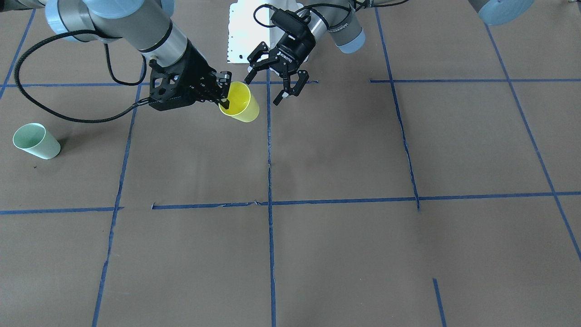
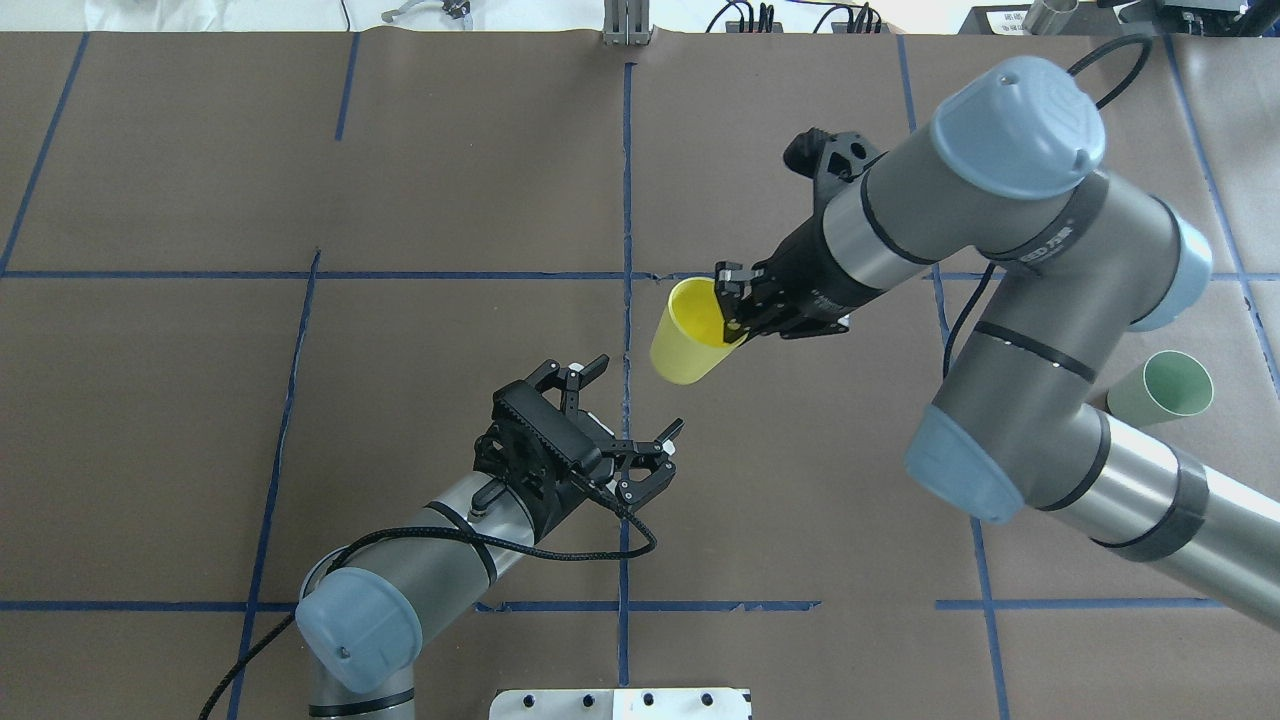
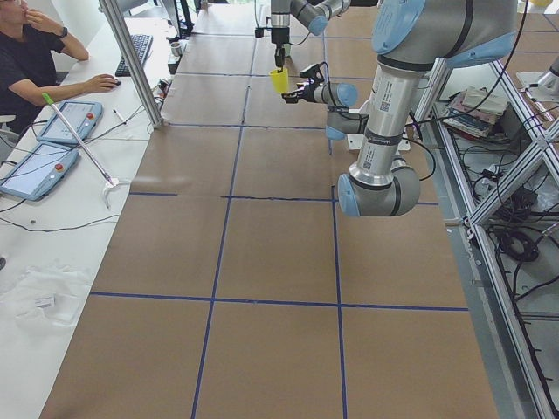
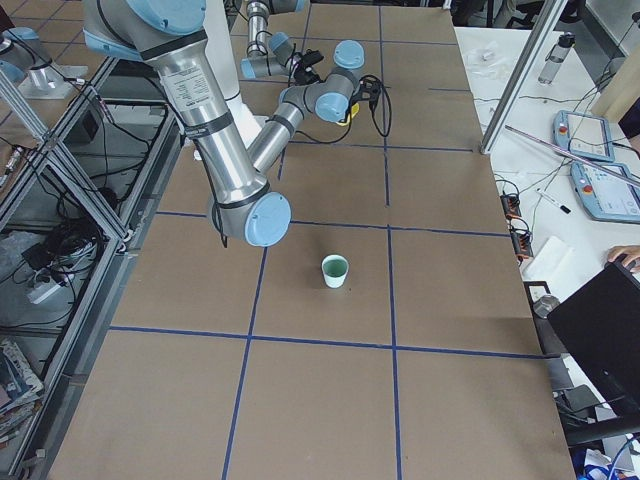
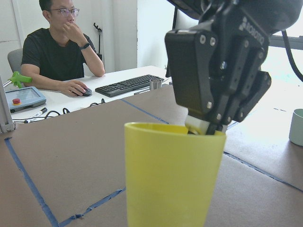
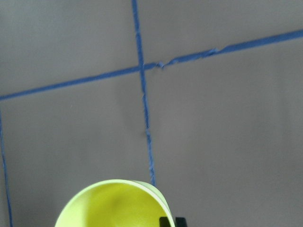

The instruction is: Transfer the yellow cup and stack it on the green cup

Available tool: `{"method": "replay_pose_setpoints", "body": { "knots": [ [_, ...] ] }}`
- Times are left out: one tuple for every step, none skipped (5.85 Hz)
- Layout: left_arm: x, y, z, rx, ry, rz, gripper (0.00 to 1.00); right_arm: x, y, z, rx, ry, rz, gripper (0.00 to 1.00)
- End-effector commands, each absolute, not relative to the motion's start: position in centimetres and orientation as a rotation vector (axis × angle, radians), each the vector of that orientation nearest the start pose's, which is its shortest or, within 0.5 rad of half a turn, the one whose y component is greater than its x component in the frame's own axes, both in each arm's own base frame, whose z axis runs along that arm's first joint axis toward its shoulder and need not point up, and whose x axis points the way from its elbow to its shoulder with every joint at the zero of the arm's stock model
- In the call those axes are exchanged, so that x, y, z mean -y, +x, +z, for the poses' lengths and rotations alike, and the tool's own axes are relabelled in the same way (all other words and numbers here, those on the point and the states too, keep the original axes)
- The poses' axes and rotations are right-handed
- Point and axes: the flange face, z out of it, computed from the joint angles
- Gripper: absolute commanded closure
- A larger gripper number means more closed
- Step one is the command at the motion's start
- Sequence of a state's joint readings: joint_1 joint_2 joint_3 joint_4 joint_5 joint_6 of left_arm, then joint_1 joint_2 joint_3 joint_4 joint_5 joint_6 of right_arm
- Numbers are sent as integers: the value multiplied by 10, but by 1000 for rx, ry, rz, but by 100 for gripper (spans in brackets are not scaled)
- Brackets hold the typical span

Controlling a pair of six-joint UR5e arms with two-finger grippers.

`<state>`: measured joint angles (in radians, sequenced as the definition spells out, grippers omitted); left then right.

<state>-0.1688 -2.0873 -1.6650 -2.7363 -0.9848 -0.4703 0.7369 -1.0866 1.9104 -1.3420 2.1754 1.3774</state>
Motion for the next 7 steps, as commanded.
{"method": "replay_pose_setpoints", "body": {
  "knots": [
    [285, 553, 193, -1116, 1338, 163, 1, 469, -294, 276, 1058, 29, 349, 100],
    [286, 554, 195, -1113, 1335, 165, 1, 466, -243, 331, 987, 12, 445, 100],
    [286, 554, 195, -1113, 1335, 165, 1, 463, -193, 374, 937, 1, 532, 100],
    [286, 555, 196, -1112, 1334, 163, 1, 455, -152, 416, 882, -10, 573, 100],
    [285, 555, 196, -1113, 1333, 164, 1, 435, -106, 469, 812, 10, 475, 100],
    [286, 555, 192, -1114, 1337, 158, 1, 419, -88, 503, 786, -38, 466, 100],
    [287, 555, 191, -1105, 1344, 142, 1, 413, -85, 516, 770, -57, 465, 100]
  ]
}}
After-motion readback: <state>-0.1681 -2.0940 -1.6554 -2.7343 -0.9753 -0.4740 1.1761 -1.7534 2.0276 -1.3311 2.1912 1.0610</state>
